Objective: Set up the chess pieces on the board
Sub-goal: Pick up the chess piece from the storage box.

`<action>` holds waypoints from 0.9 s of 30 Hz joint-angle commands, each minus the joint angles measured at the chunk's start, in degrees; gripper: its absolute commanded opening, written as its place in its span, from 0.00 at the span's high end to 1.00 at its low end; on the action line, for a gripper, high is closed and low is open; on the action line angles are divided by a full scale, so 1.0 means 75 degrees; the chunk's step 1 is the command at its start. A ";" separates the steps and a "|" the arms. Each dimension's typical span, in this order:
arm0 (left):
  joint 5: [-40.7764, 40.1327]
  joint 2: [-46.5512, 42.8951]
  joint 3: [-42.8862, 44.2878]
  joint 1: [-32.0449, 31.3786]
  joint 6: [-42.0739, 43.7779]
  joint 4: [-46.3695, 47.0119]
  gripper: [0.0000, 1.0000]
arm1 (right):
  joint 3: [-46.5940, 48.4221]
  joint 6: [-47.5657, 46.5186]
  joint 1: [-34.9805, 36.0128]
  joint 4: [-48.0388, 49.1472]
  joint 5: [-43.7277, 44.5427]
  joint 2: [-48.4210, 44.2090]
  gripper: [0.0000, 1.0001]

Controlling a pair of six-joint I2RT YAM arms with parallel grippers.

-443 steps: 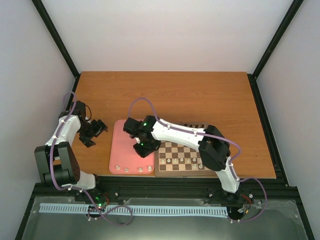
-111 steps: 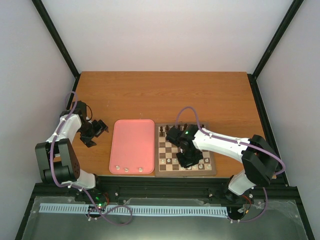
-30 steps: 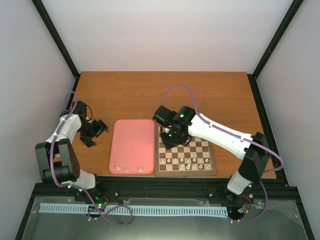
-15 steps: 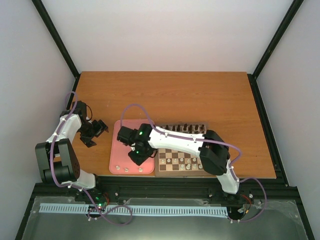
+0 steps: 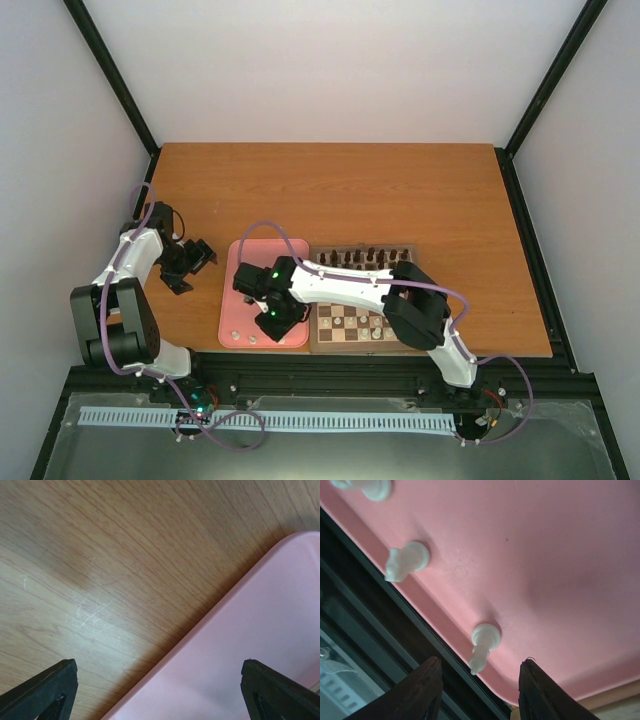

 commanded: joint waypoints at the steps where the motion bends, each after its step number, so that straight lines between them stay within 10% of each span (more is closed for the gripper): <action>1: 0.0059 -0.0193 0.0160 -0.0043 -0.0097 0.0097 0.00 | -0.0216 -0.0148 0.0074 0.0080 -0.0175 0.0238 0.59; 11: 0.0042 -0.0074 0.0211 -0.0054 -0.0097 0.0086 0.00 | -0.0284 -0.0339 0.0074 0.0169 -0.0313 0.0400 0.67; 19: 0.0029 -0.0007 0.0230 -0.0059 -0.0085 0.0097 0.00 | -0.0101 -0.0459 0.0057 0.0019 -0.0178 0.0483 0.96; 27: 0.0033 0.0035 0.0275 -0.0060 -0.0085 0.0068 0.00 | -0.0046 -0.0274 0.0000 -0.0327 0.0436 -0.0339 0.97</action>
